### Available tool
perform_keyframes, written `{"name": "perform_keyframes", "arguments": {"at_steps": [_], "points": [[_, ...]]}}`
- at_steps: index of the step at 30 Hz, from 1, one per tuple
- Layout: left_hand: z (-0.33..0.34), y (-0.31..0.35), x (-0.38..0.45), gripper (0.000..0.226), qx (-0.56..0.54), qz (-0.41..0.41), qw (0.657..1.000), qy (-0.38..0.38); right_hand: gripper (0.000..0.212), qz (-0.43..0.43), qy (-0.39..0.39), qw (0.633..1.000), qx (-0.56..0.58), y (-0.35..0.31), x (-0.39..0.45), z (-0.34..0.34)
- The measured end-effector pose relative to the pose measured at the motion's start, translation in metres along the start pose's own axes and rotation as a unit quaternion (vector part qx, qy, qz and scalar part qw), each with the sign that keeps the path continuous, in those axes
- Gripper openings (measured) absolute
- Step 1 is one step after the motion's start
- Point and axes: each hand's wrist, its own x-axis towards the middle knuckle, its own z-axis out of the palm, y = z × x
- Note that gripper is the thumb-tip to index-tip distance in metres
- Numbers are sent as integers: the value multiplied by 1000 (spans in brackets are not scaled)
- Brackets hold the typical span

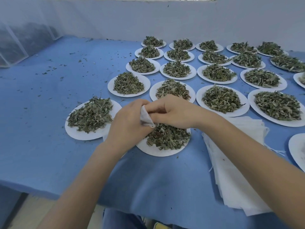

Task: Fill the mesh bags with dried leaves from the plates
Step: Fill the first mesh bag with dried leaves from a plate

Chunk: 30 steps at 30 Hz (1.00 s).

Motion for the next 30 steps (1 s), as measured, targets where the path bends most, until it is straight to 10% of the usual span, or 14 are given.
{"name": "perform_keyframes", "arguments": {"at_steps": [7, 13, 30], "points": [[-3, -2, 1, 30, 41, -26, 999, -10, 17, 55, 178, 981, 44, 19, -13, -7], [0, -4, -1, 29, 31, -36, 998, -34, 54, 206, -15, 934, -291, 31, -19, -11], [-6, -11, 1, 31, 59, -33, 997, -23, 10, 121, 136, 977, -114, 27, -7, -15]]}}
